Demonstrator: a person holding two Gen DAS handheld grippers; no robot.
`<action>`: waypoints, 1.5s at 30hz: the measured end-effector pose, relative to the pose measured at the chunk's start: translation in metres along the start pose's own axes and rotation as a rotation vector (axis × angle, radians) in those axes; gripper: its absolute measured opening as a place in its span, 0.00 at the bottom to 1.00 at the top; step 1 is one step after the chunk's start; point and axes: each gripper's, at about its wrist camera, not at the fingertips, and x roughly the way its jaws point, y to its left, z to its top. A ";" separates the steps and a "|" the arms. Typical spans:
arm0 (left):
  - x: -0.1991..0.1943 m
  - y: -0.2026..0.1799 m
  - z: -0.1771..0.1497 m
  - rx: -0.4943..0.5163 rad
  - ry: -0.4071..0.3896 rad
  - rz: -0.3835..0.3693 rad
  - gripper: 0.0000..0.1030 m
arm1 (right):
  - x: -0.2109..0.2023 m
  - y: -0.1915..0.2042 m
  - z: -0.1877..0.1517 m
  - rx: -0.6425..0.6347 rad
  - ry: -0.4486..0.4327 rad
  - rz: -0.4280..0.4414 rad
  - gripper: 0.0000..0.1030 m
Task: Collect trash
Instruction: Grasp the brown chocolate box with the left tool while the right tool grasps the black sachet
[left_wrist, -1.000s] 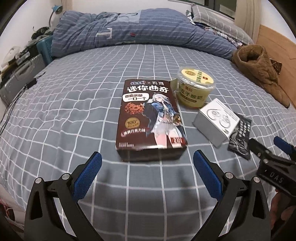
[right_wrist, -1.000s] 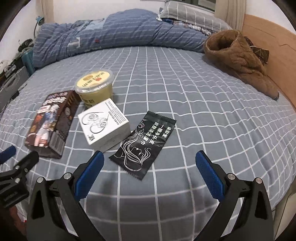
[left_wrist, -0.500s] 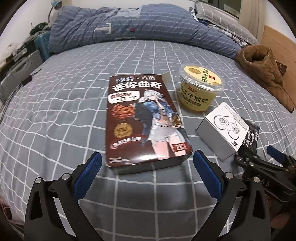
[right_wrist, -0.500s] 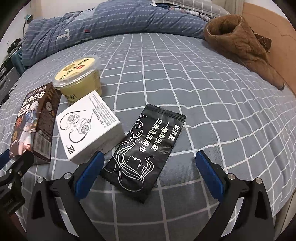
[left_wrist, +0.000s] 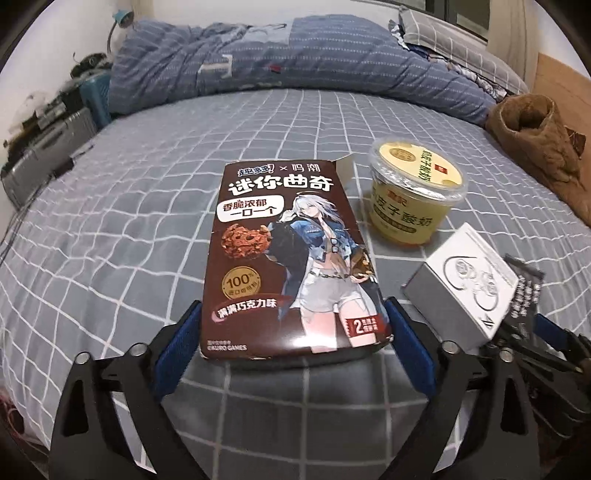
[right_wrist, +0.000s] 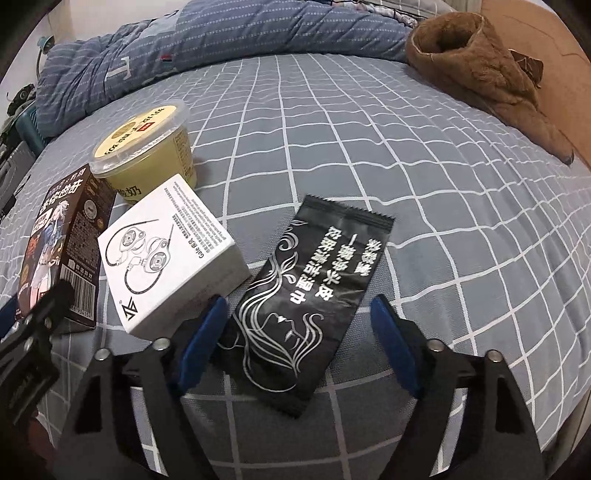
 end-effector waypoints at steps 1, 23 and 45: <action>0.001 0.000 0.000 0.001 0.000 0.000 0.88 | 0.000 0.000 0.000 0.000 0.000 0.001 0.65; 0.002 0.008 -0.007 0.001 -0.032 -0.023 0.89 | -0.006 -0.018 0.002 0.023 -0.004 0.016 0.20; 0.006 0.009 -0.009 -0.023 -0.022 -0.033 0.85 | 0.000 -0.006 0.000 -0.002 -0.005 -0.017 0.24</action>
